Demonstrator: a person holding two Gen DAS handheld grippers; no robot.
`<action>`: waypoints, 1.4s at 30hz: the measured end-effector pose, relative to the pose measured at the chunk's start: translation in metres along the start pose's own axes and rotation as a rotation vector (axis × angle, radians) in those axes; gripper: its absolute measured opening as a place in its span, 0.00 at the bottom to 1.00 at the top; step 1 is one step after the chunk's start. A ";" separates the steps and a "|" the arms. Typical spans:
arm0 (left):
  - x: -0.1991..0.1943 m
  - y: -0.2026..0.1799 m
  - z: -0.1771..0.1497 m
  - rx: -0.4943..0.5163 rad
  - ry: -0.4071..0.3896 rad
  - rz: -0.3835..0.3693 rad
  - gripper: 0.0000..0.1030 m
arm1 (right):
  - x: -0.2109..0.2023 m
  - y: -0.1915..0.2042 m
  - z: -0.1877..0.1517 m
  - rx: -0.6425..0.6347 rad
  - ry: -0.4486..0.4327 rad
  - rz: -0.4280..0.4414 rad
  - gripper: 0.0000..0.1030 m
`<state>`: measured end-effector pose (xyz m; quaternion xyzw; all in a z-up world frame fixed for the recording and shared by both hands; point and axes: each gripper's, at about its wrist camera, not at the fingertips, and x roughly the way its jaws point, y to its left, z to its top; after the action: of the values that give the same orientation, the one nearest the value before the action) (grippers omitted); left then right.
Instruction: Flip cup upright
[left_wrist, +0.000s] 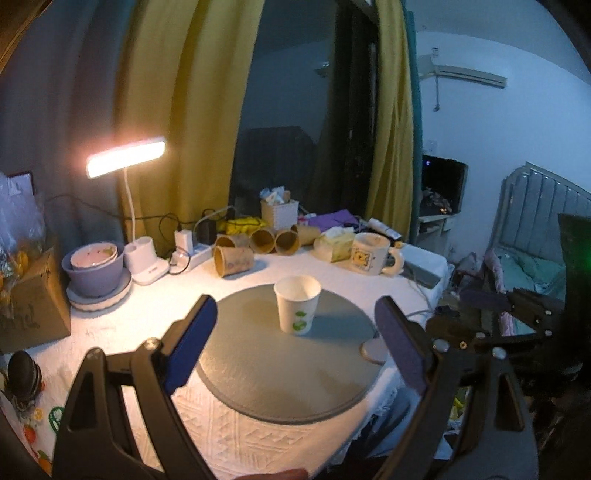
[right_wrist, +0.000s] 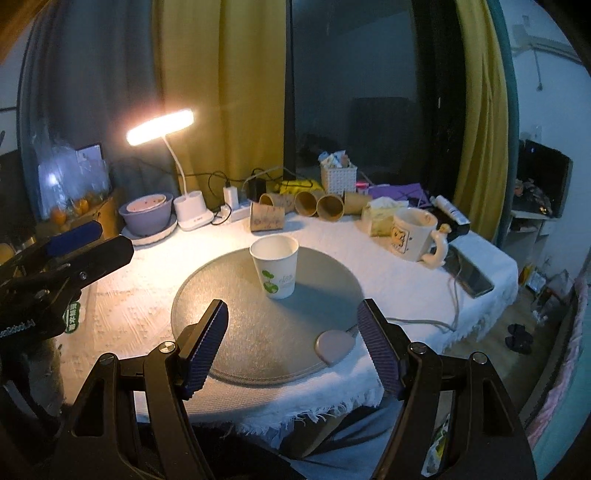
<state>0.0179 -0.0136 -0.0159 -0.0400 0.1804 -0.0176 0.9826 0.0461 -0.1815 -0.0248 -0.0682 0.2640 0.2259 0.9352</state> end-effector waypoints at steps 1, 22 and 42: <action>-0.003 -0.001 0.002 0.005 -0.006 -0.005 0.86 | -0.003 -0.001 0.001 -0.001 -0.004 -0.001 0.73; -0.058 -0.006 0.042 0.002 -0.172 -0.077 0.86 | -0.086 -0.005 0.027 0.030 -0.178 -0.054 0.73; -0.070 0.009 0.040 -0.019 -0.218 0.000 0.86 | -0.094 0.020 0.048 -0.024 -0.209 -0.063 0.73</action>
<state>-0.0327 0.0021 0.0449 -0.0511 0.0725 -0.0115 0.9960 -0.0122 -0.1880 0.0656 -0.0636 0.1602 0.2054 0.9634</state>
